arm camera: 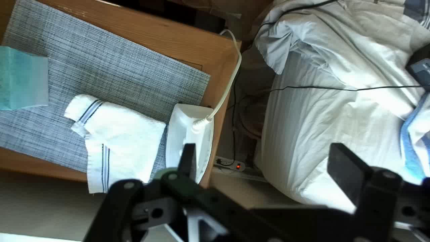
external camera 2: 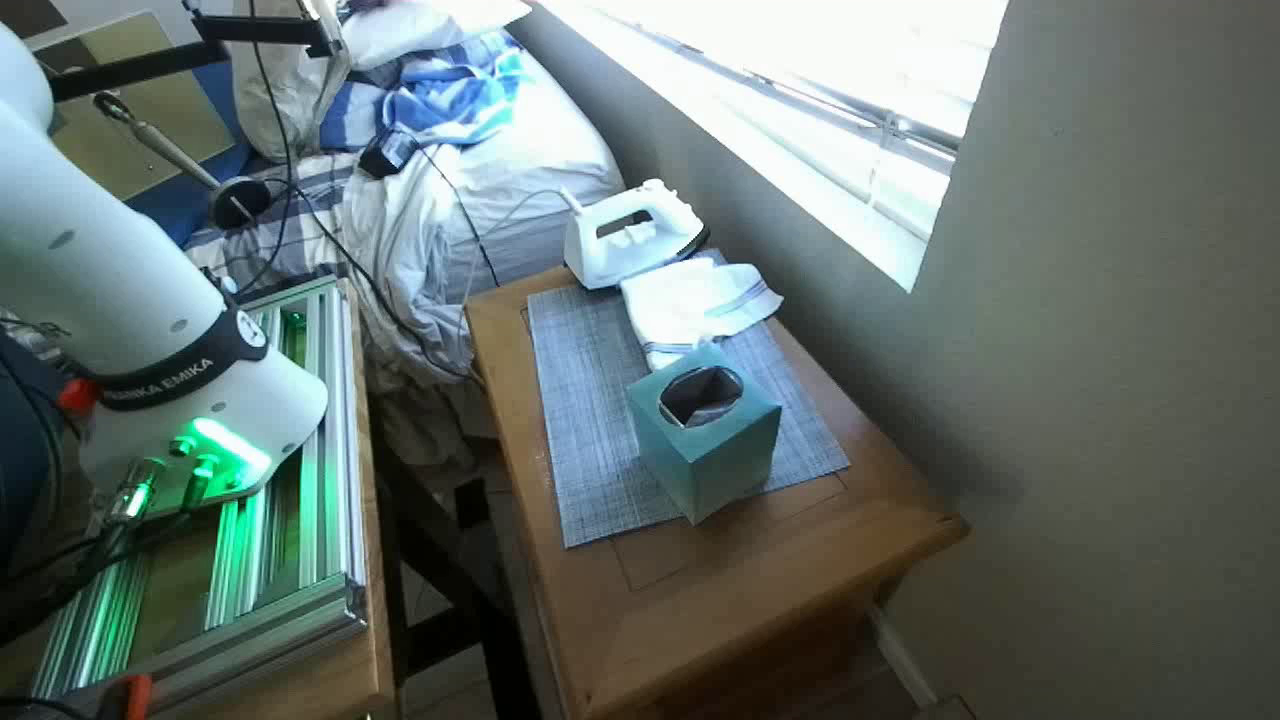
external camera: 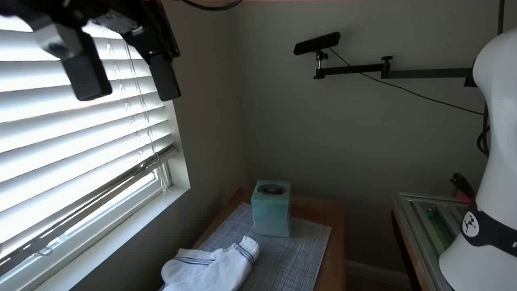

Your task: Put the towel on the tissue box

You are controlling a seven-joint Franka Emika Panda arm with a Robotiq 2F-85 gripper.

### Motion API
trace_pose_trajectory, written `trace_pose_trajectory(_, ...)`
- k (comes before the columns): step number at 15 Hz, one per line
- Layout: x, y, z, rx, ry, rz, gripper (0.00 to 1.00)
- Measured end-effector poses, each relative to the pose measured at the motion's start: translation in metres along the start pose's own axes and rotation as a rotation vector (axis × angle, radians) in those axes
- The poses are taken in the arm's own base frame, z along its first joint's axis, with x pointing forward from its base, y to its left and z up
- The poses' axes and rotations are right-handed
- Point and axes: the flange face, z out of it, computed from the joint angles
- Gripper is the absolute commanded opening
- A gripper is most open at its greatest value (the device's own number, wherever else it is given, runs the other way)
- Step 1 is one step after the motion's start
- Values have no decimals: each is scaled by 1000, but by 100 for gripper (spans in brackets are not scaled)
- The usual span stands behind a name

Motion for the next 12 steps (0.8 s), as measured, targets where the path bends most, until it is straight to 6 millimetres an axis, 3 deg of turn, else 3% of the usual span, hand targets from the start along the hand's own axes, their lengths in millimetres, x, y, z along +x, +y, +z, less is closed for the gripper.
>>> trace_pose_trajectory(4,1,2,1,-4,7,3,100)
trace_pose_trajectory(7,13,18,14,-37,59,25,100)
trace_pose_trajectory(9,25,35,36,-66,92,48,100)
trace_pose_trajectory(12,41,68,86,-84,90,105,100)
